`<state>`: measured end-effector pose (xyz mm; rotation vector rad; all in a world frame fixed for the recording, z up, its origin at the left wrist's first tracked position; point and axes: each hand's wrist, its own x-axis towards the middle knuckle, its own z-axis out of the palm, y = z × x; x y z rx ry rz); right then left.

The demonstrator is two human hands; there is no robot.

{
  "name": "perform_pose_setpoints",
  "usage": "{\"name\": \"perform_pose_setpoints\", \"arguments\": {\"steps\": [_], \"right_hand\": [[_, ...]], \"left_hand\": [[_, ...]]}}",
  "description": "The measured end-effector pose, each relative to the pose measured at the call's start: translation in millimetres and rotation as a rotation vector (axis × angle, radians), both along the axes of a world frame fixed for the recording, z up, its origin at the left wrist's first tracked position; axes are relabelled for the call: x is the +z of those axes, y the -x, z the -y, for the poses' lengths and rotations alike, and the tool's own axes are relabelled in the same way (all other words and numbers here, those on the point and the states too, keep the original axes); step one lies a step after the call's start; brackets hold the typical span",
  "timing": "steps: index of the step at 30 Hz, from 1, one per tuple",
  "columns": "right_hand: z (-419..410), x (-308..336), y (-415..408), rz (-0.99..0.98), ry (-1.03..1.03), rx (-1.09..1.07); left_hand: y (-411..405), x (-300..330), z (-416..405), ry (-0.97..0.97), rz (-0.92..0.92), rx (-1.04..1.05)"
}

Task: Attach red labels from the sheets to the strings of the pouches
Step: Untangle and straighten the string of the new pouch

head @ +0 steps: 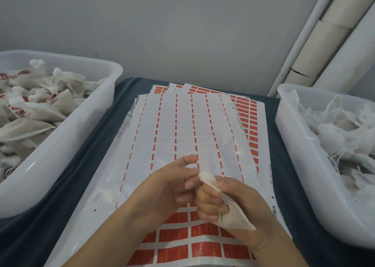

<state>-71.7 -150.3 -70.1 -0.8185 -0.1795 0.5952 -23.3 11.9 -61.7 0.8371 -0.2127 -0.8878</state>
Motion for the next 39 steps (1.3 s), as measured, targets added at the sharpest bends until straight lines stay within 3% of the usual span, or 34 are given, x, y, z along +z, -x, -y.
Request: {"name": "perform_pose_setpoints", "arguments": {"steps": [2,4,6,8,11,12,18,27,39], "right_hand": [[-0.4,3.8,2.9,0.002,0.069,-0.155],[-2.8,5.6,4.7,0.006,0.309,-0.354],[-5.4,4.4,4.4,-0.013,0.463,-0.484],[-6.5,4.3,4.7,-0.016,0.495,-0.549],[-9.3,6.4,5.2,0.079,0.671,-0.627],[-9.6,6.1,5.2,0.110,0.746,-0.646],[-15.3,4.5,6.3,0.186,0.891,-0.623],[-13.8,8.3,3.0,0.217,0.841,-0.569],[-10.6,10.5,6.2,0.254,0.897,-0.462]], "left_hand": [[-3.3,0.4,2.8,-0.046,-0.003,0.071],[-4.0,-1.0,8.9,-0.206,0.067,0.184],[-0.5,-3.4,13.8,-0.474,0.435,0.290],[5.7,-0.5,14.1,-0.591,0.753,0.378],[6.6,-5.0,11.8,-0.649,1.054,0.513],[8.1,-5.6,12.0,-0.649,1.074,0.541],[8.2,-5.7,11.6,-0.529,0.887,0.584],[-8.4,2.8,-4.0,-0.073,0.254,0.533],[-10.9,7.1,-8.5,0.066,0.215,0.569]]}}
